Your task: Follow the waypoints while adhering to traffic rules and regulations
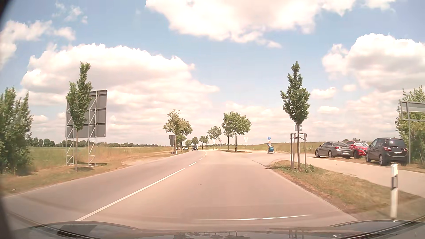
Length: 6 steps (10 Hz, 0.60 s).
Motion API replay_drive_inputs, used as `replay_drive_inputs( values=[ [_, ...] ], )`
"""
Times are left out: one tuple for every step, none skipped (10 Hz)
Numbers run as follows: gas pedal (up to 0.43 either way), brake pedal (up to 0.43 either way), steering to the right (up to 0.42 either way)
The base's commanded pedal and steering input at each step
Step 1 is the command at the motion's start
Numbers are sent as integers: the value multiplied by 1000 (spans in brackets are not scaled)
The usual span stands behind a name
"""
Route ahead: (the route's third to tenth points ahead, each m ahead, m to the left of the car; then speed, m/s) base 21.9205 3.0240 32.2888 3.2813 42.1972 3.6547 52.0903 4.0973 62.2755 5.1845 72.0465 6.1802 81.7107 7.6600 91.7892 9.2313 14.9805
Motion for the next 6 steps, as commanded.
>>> replay_drive_inputs(
  values=[
    [571,12,3],
    [571,12,-5],
    [571,12,-11],
    [571,12,-15],
    [571,12,-15],
    [571,12,-15]
  ],
)
